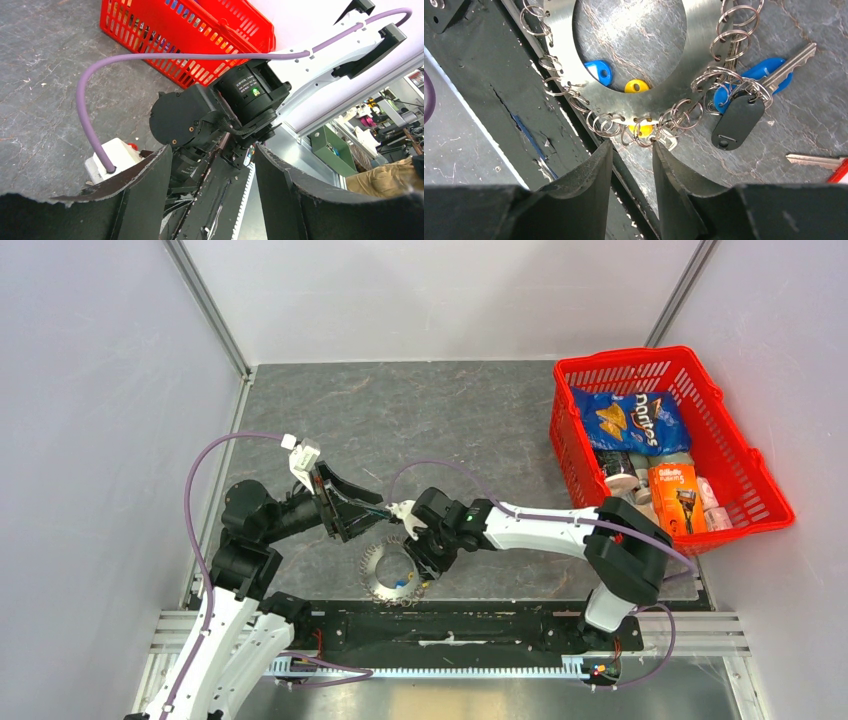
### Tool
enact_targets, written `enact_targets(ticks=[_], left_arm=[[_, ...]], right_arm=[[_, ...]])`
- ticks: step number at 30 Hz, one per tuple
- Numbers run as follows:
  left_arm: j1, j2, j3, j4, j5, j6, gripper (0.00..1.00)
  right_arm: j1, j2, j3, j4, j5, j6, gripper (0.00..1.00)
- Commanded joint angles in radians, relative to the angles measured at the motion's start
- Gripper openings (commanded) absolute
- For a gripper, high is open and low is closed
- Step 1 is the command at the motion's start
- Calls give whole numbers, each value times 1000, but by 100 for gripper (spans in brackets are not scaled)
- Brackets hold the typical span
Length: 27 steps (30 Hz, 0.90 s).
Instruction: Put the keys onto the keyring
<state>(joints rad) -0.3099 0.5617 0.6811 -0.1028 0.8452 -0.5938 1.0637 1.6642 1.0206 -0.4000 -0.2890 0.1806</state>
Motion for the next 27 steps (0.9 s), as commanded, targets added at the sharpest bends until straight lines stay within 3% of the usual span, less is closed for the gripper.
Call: enact_targets(ticks=[1,16,22,27], left_arm=[[-5,-8,0,29,25,14,68],[-11,-8,2,25,25,17,68],[-10,-7,3,23,25,18,68],[-14,-7,3,22,25,18,68]], right_arm=[[8,24,53,35,2,-23,42],[15,68,68,35,-1,-30,36],[15,73,71,33,1,-32,22],[15,82,74,25,7,-32,18]])
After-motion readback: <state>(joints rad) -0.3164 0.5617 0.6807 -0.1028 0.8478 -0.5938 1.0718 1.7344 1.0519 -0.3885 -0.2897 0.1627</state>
